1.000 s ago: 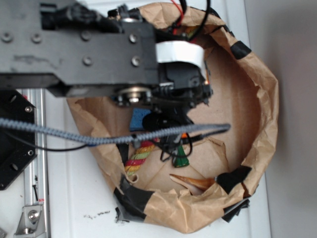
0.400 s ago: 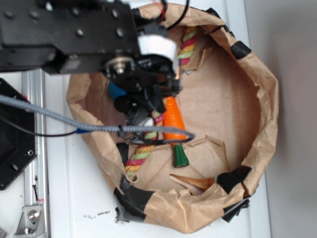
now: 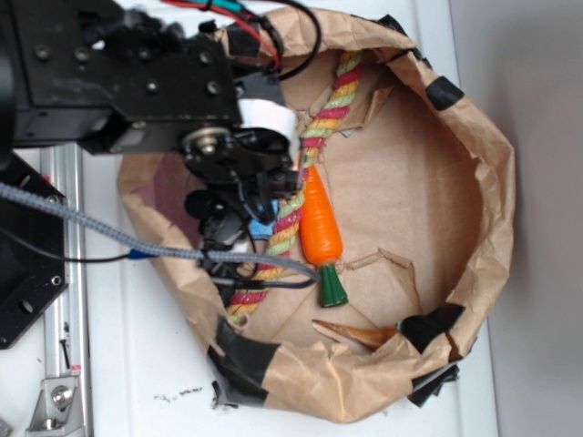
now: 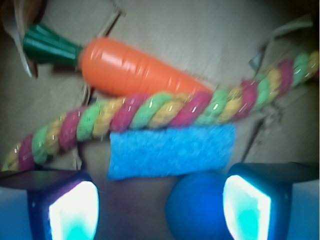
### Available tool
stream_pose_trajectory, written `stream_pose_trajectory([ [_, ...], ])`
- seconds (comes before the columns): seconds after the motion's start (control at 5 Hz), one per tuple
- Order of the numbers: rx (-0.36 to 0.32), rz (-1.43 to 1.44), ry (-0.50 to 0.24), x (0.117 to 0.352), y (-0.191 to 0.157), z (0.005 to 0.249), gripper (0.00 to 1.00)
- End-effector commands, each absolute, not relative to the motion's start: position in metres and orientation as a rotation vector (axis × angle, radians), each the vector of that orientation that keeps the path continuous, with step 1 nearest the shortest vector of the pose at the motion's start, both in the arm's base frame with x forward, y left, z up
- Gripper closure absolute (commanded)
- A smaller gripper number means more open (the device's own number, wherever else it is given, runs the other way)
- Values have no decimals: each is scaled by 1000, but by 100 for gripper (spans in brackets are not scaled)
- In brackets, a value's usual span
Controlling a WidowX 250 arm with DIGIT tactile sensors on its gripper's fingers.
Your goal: Grab the blue ball.
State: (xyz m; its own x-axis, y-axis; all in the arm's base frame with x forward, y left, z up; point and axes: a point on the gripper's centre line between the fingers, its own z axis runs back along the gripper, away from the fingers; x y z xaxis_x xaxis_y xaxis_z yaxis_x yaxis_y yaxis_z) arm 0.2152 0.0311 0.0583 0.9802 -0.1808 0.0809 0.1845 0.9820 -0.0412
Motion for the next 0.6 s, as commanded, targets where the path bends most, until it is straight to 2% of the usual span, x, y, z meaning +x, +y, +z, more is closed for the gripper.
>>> stream_pose_trajectory([
  [0.0,-73,-178,-107,208,37,63,0],
  [0.4,-53,-175,-72,202,44,54,0],
])
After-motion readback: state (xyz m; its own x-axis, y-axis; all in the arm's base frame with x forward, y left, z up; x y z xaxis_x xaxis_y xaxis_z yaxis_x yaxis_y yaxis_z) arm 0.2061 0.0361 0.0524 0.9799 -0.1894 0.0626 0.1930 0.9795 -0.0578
